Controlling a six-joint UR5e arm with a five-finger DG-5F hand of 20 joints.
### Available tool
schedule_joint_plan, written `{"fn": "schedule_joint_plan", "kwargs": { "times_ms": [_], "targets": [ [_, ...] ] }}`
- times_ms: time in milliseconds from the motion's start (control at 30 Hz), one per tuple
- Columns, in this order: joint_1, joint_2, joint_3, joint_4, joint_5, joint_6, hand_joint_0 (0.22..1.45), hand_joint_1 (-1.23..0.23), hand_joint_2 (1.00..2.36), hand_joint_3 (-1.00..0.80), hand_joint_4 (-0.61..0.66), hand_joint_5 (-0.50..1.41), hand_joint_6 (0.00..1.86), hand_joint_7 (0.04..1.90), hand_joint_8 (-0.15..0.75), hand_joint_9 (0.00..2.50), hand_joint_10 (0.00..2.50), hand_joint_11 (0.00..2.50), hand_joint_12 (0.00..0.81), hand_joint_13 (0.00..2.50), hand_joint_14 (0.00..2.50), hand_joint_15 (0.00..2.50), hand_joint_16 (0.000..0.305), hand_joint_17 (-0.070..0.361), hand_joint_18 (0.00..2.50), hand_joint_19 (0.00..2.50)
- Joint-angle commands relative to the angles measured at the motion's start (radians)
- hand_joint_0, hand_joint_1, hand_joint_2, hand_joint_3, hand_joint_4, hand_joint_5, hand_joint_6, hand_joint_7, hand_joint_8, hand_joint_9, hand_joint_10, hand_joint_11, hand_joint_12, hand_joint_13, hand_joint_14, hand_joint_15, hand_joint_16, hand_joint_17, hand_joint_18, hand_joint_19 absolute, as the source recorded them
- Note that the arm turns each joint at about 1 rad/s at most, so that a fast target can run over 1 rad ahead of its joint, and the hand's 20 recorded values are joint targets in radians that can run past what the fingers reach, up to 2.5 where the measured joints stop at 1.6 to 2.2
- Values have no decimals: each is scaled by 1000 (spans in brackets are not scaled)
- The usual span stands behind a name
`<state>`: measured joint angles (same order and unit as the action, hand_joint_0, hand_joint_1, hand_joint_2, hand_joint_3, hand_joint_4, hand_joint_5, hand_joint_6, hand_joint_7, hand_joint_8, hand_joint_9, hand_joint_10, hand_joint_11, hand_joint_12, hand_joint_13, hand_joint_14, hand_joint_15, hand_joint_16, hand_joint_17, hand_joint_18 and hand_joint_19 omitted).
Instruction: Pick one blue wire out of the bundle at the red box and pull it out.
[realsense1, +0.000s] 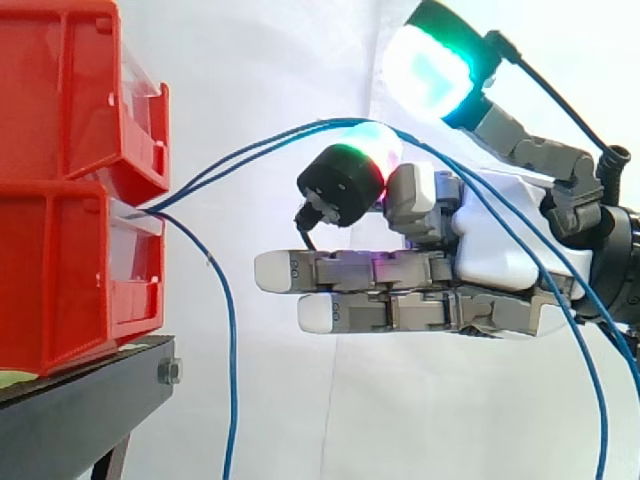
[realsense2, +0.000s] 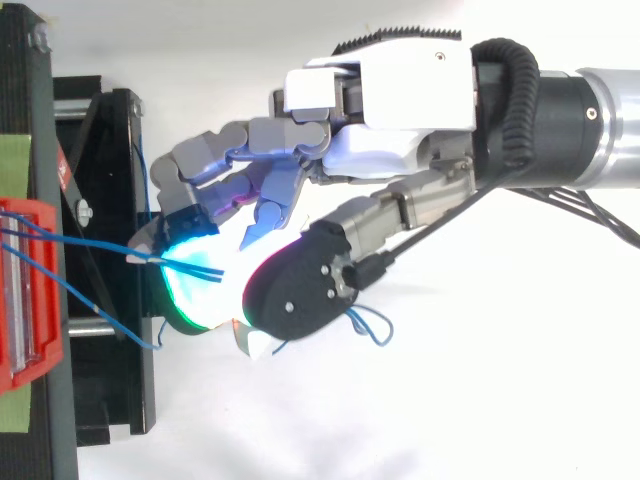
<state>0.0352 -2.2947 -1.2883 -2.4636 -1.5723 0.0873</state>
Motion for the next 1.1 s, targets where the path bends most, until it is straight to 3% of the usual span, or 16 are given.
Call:
{"fn": "schedule_joint_plan", "kwargs": {
  "times_ms": [0, 100, 133, 300, 433, 567, 767, 867, 1067],
  "targets": [
    [0, 0, 0, 0, 0, 0, 580, -468, 1016, -297, 214, 22, 501, 1596, 197, 1148, 17, 418, 360, 384, 8, 190, 53, 119, 264, 423],
    [0, 0, 0, 0, 0, 0, 574, -527, 1019, -226, 217, 21, 502, 1613, 204, 1143, 20, 437, 363, 387, 8, 192, 53, 119, 267, 425],
    [0, 1, 0, 0, 0, -1, 570, -608, 1019, -170, 220, 22, 501, 1651, 228, 1149, 18, 462, 381, 395, 8, 189, 56, 126, 289, 418],
    [0, 0, 0, 0, 0, -1, 569, -682, 1017, -116, 176, 14, 547, 1670, 254, 1146, 20, 532, 405, 393, 8, 197, 60, 136, 315, 401],
    [0, 0, 0, 0, 0, -1, 557, -745, 1020, -183, 172, -14, 623, 1562, 243, 1100, 23, 591, 377, 359, 9, 206, 54, 121, 255, 412],
    [0, 0, 0, 0, -2, 0, 572, -844, 1009, -393, 178, -33, 690, 1440, 242, 1089, 26, 620, 374, 357, 9, 210, 54, 121, 257, 393],
    [0, 0, 0, 0, -2, 0, 557, -863, 1000, -500, 198, -32, 693, 1420, 238, 1098, 24, 632, 375, 362, 9, 210, 54, 122, 262, 381],
    [0, 0, 1, 0, -2, 0, 537, -849, 1000, -500, 203, -26, 680, 1412, 234, 1107, 26, 622, 378, 371, 8, 197, 55, 124, 272, 380],
    [0, 0, 0, 0, -2, 0, 546, -468, 1001, -480, 155, 15, 556, 1612, 205, 1159, 23, 522, 367, 379, 8, 196, 54, 122, 271, 426]
  ]
}}
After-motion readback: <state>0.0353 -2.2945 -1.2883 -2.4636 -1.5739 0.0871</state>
